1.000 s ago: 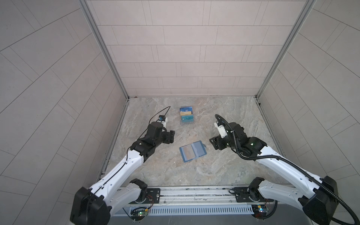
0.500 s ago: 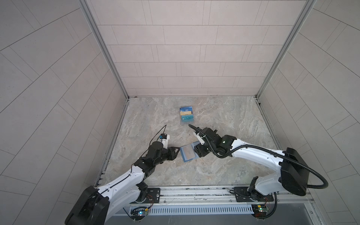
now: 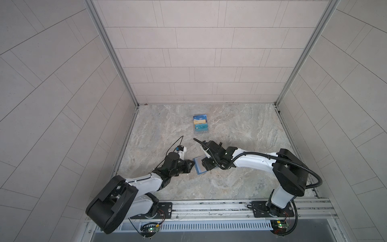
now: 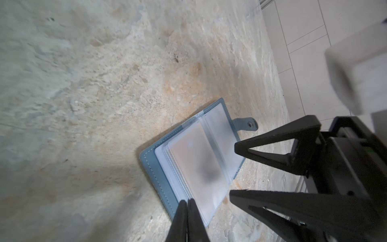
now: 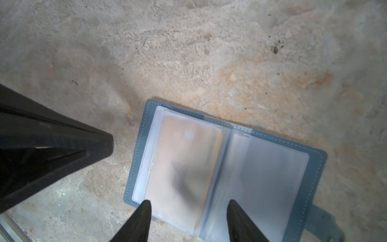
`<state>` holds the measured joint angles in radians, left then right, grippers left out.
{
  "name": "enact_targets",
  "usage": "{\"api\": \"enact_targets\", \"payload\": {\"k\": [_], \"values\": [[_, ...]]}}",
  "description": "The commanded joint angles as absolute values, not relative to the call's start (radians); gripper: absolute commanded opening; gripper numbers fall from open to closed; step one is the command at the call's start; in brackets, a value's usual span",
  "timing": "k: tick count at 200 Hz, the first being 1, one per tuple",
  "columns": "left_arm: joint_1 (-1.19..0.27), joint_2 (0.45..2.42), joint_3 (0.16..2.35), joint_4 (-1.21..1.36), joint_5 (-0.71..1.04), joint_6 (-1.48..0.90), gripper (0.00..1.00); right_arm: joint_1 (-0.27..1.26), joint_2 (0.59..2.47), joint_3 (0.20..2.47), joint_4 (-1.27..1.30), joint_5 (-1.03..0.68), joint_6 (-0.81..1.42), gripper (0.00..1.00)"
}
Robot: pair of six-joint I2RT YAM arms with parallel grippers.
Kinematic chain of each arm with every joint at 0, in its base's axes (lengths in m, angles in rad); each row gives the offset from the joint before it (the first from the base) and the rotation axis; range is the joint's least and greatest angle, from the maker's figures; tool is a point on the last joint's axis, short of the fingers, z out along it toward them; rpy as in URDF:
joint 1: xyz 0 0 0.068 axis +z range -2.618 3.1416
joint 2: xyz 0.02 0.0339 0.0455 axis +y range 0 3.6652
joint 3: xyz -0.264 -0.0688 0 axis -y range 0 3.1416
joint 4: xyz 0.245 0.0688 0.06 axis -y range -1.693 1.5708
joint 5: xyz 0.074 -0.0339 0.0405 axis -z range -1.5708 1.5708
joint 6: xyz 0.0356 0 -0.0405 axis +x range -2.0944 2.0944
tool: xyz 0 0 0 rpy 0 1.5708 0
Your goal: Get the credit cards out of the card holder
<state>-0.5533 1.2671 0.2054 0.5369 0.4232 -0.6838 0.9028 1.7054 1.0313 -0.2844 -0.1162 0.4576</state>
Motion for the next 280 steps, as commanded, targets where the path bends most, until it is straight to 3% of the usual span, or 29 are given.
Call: {"api": "enact_targets", "payload": {"k": [1,73,160,280], "values": [[-0.564,1.308,0.231,0.613,0.456,-0.672,0.06,0.916,1.737,1.046,-0.256,-0.112,0.471,0.61],[-0.574,1.357,0.237,0.569,0.388,-0.651,0.01,0.984,1.798,1.102,-0.275,-0.009,0.443,0.66],[-0.586,1.403,0.251,0.592,0.397,-0.643,0.01,0.991,1.832,1.103,-0.272,0.042,0.456,0.63],[-0.586,1.402,0.264,0.578,0.391,-0.643,0.01,0.991,1.846,1.088,-0.261,0.038,0.462,0.50]]}}
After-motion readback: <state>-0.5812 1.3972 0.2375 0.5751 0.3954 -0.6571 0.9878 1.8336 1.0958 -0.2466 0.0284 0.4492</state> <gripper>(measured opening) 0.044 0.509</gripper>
